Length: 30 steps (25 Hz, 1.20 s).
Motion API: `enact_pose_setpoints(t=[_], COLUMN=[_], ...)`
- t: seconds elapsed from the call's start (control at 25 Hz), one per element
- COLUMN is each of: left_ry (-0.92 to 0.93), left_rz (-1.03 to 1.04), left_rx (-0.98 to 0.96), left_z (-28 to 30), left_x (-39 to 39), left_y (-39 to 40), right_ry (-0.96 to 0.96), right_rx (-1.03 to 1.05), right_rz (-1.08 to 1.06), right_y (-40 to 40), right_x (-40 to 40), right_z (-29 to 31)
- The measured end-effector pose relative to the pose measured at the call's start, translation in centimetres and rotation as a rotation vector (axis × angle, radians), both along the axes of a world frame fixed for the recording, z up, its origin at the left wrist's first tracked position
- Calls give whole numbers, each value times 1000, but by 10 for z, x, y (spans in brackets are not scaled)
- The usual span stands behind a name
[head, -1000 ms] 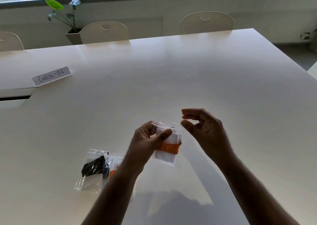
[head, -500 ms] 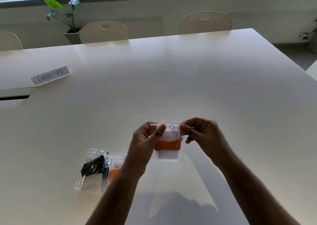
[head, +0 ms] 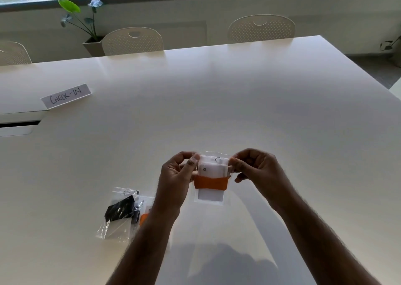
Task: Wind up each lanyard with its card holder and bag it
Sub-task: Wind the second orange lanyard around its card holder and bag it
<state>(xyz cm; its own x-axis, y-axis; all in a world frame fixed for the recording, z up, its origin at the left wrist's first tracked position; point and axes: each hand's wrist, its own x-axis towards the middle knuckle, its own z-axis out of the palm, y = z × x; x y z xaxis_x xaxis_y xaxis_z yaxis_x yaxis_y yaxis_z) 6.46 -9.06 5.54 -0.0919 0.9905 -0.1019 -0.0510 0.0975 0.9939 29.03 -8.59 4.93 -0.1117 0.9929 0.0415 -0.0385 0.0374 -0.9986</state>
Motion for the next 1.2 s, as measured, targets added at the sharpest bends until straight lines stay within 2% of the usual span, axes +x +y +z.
enact_pose_setpoints(t=[0.44,0.64,0.96,1.2], left_ry=[32,16,-49,7], left_rz=[35,64,-2,4], left_rx=[36,43,-38,-20], left_z=[0,0,2,1], left_x=[6,8,11,11], left_y=[-4,-5,-9,-14], right_ry=[73,26,44,-1], right_rx=[-74,-23,-72,-82], right_rz=[-14,2,15,-3], right_y=[-5,-8,-12,-17], right_x=[4,3,-2,-4], right_z=[2,3,7,5])
